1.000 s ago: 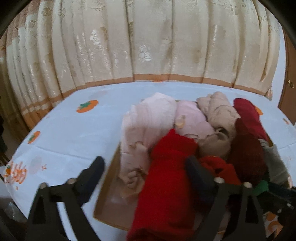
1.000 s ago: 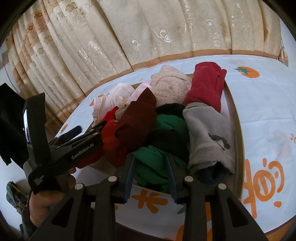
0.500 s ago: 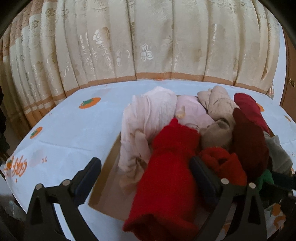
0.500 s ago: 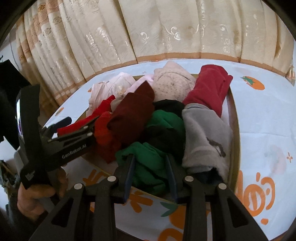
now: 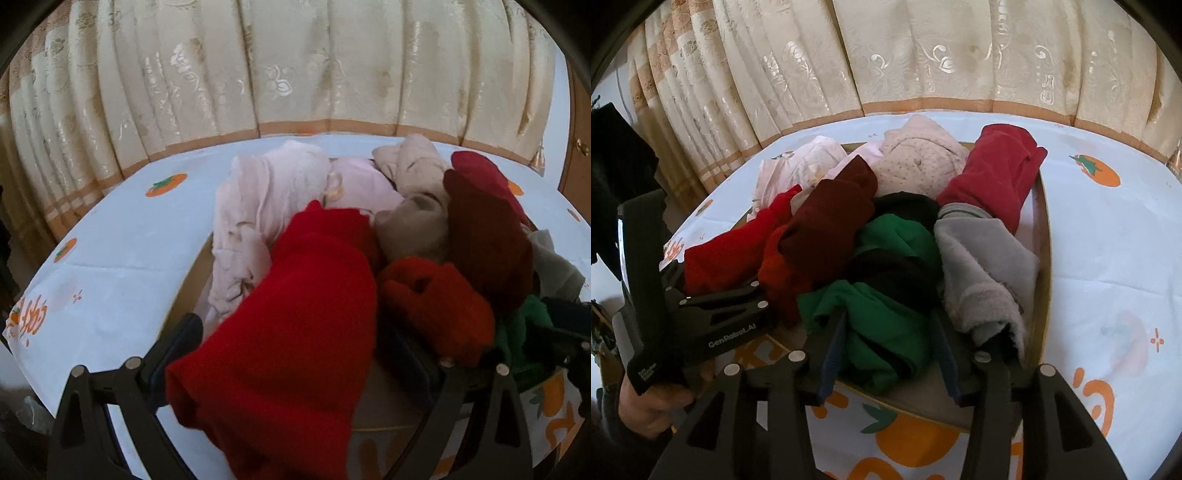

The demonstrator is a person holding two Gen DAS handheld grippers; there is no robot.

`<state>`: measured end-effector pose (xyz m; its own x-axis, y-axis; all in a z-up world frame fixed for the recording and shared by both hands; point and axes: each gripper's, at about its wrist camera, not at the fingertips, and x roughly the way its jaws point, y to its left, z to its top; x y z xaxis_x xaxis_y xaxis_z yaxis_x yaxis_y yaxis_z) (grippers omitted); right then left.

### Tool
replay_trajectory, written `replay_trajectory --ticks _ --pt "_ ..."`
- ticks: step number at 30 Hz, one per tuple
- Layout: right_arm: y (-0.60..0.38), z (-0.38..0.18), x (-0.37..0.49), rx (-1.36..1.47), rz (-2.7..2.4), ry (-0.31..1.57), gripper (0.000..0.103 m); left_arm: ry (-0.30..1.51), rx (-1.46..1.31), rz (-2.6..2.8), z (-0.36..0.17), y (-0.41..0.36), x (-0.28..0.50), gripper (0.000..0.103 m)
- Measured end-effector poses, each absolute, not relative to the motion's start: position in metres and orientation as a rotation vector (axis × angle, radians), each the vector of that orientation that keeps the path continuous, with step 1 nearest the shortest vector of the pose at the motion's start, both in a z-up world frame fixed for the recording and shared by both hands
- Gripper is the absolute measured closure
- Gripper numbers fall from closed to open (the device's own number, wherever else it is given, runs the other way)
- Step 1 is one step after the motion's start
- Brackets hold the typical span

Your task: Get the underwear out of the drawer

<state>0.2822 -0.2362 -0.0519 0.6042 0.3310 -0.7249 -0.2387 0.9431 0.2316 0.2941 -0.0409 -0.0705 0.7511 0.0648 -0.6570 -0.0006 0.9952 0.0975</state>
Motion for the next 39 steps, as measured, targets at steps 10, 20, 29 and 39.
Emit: replay_trajectory --ticks 10,20,29,39 --pt "-0.241 -0.051 0.285 0.017 0.292 0.853 0.035 0.707 0.078 0.1 -0.068 -0.043 0.282 0.006" --pt "-0.238 -0.041 0.262 0.117 0.351 0.811 0.033 0.705 0.107 0.058 -0.059 -0.044 0.282 0.006" --pt "-0.229 -0.01 0.218 0.23 0.29 0.638 0.032 0.627 0.103 0.017 -0.031 -0.037 0.263 0.001" --pt "-0.22 -0.023 0.215 0.295 0.218 0.624 0.032 0.67 0.095 -0.006 -0.042 -0.033 0.247 0.001"
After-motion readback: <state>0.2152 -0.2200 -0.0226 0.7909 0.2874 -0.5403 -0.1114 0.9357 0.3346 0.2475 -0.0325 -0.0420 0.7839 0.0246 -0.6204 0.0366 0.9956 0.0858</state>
